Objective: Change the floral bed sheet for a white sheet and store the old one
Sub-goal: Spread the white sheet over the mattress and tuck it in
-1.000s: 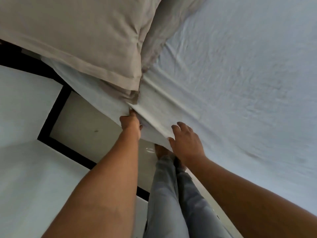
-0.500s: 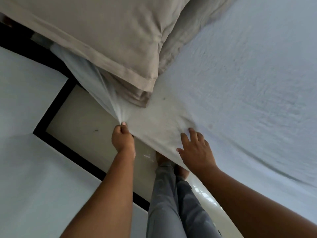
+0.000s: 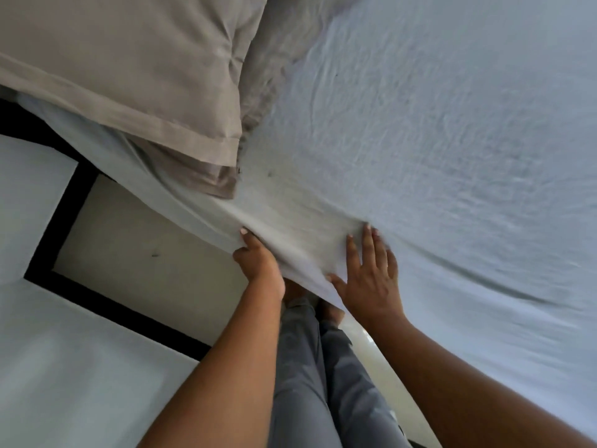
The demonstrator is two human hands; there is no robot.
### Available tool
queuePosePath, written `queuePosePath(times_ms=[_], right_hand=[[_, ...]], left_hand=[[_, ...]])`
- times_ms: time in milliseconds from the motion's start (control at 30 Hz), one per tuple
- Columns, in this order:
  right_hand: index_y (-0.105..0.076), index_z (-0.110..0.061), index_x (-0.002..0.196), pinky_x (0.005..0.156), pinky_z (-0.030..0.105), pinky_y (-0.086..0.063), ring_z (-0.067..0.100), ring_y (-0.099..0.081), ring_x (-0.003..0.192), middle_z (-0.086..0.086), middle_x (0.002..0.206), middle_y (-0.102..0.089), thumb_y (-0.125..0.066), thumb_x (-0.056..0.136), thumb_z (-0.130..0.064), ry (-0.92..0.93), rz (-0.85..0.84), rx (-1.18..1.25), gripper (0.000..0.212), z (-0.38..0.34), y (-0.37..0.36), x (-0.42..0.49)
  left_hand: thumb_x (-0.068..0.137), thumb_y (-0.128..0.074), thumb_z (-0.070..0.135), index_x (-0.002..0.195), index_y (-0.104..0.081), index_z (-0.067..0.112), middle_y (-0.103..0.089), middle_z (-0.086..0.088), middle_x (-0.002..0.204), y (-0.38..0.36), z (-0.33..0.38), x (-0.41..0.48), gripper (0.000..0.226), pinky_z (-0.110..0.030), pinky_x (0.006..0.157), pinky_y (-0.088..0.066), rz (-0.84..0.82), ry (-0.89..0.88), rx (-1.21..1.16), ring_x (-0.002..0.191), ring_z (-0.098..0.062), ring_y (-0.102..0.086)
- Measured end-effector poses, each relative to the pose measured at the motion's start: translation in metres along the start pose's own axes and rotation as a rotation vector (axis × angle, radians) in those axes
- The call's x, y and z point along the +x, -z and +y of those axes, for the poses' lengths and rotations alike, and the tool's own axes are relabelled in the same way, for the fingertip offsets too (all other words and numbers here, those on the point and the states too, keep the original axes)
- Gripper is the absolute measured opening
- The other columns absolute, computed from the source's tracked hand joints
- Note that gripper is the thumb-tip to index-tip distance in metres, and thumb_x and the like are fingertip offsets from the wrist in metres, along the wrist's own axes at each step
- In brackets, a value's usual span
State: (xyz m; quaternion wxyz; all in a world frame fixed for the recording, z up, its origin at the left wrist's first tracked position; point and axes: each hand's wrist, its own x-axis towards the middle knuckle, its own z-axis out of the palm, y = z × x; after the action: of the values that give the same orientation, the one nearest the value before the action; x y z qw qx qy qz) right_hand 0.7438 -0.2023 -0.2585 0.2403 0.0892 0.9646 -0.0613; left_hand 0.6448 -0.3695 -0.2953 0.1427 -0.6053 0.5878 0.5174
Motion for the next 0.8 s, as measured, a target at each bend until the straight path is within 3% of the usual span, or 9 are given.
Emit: queuePosePath(times_ms=[133, 233, 333, 433, 467, 533, 633, 733, 800], right_hand=[[-0.051, -0.012, 0.140, 0.106, 0.049, -0.044, 0.035, -0.045, 0.137, 0.014, 0.151, -0.044, -0.060, 0.093, -0.054, -0.164, 0.043, 0.149, 0.064, 0.013, -0.001, -0.021], [-0.056, -0.014, 0.126, 0.095, 0.046, -0.047, 0.034, -0.053, 0.118, 0.010, 0.129, -0.054, -0.056, 0.097, -0.051, -0.726, 0.044, 0.484, 0.047, 0.027, -0.002, -0.041], [-0.058, -0.004, 0.115, 0.088, 0.048, -0.054, 0.040, -0.062, 0.103, 0.016, 0.113, -0.061, -0.054, 0.097, -0.055, -1.395, 0.020, 0.794, 0.054, 0.058, -0.010, -0.057], [-0.052, -0.005, 0.121, 0.090, 0.043, -0.053, 0.036, -0.062, 0.101, 0.014, 0.107, -0.063, -0.050, 0.101, -0.053, -1.758, -0.007, 1.239, 0.052, 0.084, -0.005, -0.069], [-0.051, -0.008, 0.117, 0.088, 0.040, -0.054, 0.030, -0.063, 0.093, 0.012, 0.098, -0.062, -0.052, 0.102, -0.050, -1.836, 0.047, 1.415, 0.044, 0.094, -0.003, -0.072], [-0.055, -0.010, 0.117, 0.074, 0.032, -0.054, 0.020, -0.059, 0.075, 0.007, 0.086, -0.058, -0.056, 0.102, -0.044, -1.914, 0.139, 1.612, 0.038, 0.107, -0.002, -0.073], [-0.055, 0.004, 0.131, 0.060, 0.029, -0.048, 0.016, -0.052, 0.064, 0.003, 0.078, -0.051, -0.049, 0.106, -0.031, -1.739, 0.127, 1.589, 0.044, 0.118, -0.015, -0.077], [-0.058, 0.005, 0.124, 0.063, 0.032, -0.051, 0.018, -0.055, 0.066, 0.004, 0.078, -0.056, -0.052, 0.104, -0.033, -1.728, 0.083, 1.574, 0.043, 0.112, -0.034, -0.094], [-0.062, -0.004, 0.120, 0.079, 0.042, -0.059, 0.024, -0.064, 0.079, 0.006, 0.084, -0.065, -0.052, 0.102, -0.046, -1.759, 0.044, 1.547, 0.047, 0.108, -0.042, -0.104]], left_hand=[[0.099, -0.053, 0.048, 0.114, -0.046, -0.002, -0.059, -0.019, 0.110, -0.014, -0.058, -0.054, 0.054, -0.040, 0.084, -0.052, -0.028, -0.086, 0.146, 0.098, -0.034, -0.062], [0.092, -0.052, 0.060, 0.115, -0.051, -0.008, -0.064, -0.024, 0.112, -0.017, -0.094, -0.080, 0.072, -0.041, 0.079, -0.054, -0.058, -0.167, 0.277, 0.096, -0.038, -0.066], [0.096, -0.049, 0.058, 0.104, -0.060, -0.002, -0.070, -0.021, 0.105, -0.021, -0.115, -0.103, 0.062, -0.038, 0.074, -0.054, -0.178, -0.144, 0.534, 0.090, -0.037, -0.068], [0.082, -0.039, 0.083, 0.097, -0.064, 0.004, -0.073, -0.019, 0.098, -0.029, -0.131, -0.107, 0.085, -0.041, 0.073, -0.058, -0.269, -0.074, 0.621, 0.084, -0.037, -0.070], [0.080, -0.041, 0.085, 0.093, -0.061, 0.008, -0.073, -0.018, 0.096, -0.033, -0.137, -0.106, 0.081, -0.045, 0.073, -0.060, -0.285, -0.039, 0.599, 0.083, -0.036, -0.071], [0.092, -0.052, 0.064, 0.083, -0.053, 0.018, -0.070, -0.016, 0.093, -0.038, -0.138, -0.105, 0.047, -0.051, 0.080, -0.060, -0.304, -0.018, 0.569, 0.086, -0.034, -0.070], [0.102, -0.053, 0.039, 0.079, -0.050, 0.019, -0.064, -0.009, 0.085, -0.027, -0.129, -0.113, 0.031, -0.045, 0.082, -0.058, -0.320, -0.027, 0.539, 0.077, -0.024, -0.065], [0.103, -0.052, 0.033, 0.084, -0.053, 0.017, -0.063, -0.009, 0.090, -0.011, -0.128, -0.114, 0.025, -0.038, 0.073, -0.055, -0.350, -0.063, 0.587, 0.079, -0.018, -0.064], [0.103, -0.051, 0.034, 0.088, -0.055, 0.017, -0.063, -0.005, 0.093, -0.004, -0.128, -0.112, 0.023, -0.038, 0.074, -0.055, -0.372, -0.085, 0.630, 0.086, -0.018, -0.065]])
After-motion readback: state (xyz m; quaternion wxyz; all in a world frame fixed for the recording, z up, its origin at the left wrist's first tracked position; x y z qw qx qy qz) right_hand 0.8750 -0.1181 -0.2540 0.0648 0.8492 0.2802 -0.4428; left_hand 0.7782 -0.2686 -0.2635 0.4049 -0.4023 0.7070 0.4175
